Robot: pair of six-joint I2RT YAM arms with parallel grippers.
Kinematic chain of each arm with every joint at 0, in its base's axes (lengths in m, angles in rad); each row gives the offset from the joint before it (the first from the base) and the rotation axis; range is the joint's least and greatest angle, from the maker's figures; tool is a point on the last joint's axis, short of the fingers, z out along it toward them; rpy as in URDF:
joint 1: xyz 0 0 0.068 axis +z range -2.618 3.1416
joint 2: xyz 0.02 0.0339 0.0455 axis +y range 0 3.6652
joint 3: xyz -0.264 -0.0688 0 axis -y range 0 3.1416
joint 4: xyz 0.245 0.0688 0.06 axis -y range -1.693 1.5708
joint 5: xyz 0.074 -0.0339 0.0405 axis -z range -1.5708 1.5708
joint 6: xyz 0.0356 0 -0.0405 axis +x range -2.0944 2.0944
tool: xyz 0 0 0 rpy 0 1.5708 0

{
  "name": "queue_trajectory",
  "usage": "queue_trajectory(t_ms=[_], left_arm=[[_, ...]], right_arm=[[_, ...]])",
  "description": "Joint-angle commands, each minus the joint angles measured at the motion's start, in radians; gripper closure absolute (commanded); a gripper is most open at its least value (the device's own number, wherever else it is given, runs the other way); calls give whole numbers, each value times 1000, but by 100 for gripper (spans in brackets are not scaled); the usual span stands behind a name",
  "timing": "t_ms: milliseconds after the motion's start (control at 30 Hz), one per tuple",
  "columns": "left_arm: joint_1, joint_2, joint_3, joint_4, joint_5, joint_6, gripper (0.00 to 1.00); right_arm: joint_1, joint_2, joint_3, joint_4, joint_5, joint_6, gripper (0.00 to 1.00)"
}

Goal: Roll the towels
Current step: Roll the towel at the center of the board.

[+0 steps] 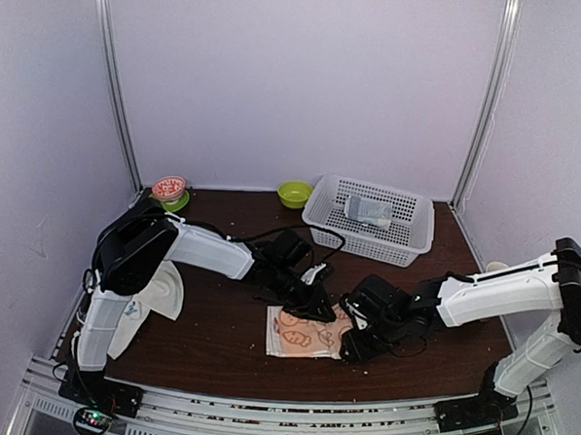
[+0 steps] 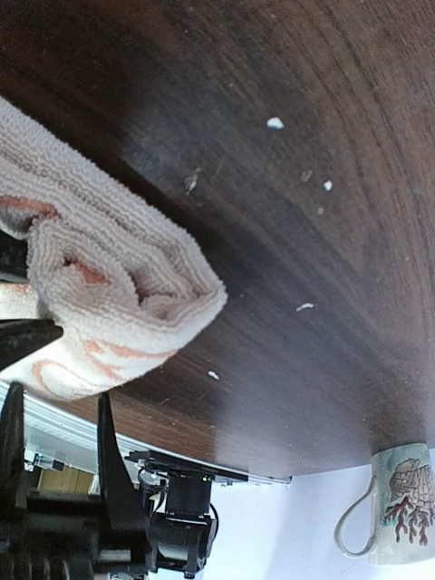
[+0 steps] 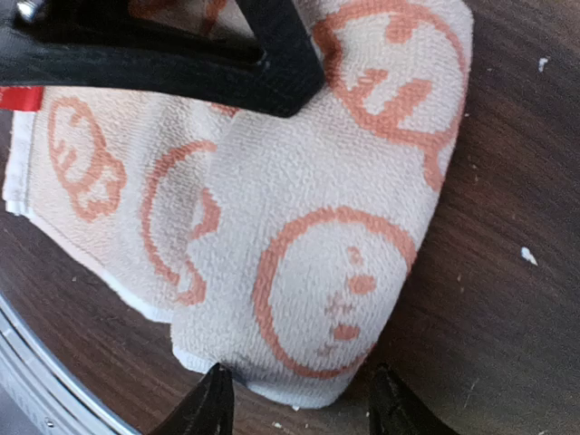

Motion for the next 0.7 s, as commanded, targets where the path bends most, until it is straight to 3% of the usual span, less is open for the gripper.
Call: queue_trajectory(t_ms=[0,133,267,667], left_arm=[[7,-3,-33,-75,-50,28,84],[8,-5,-45,-83,-65,37,84],[7,-7,-54,-80,-79,36,84],[7,-9,-59,-87,-85,43,84]], right_arm=[[-18,-148,-32,25,22,45,44],[-57,-239,-95,137,36,130,39],[-146,-277,-223,358,-25,267,38],[-260,-87,-342,723,-212,434,45]])
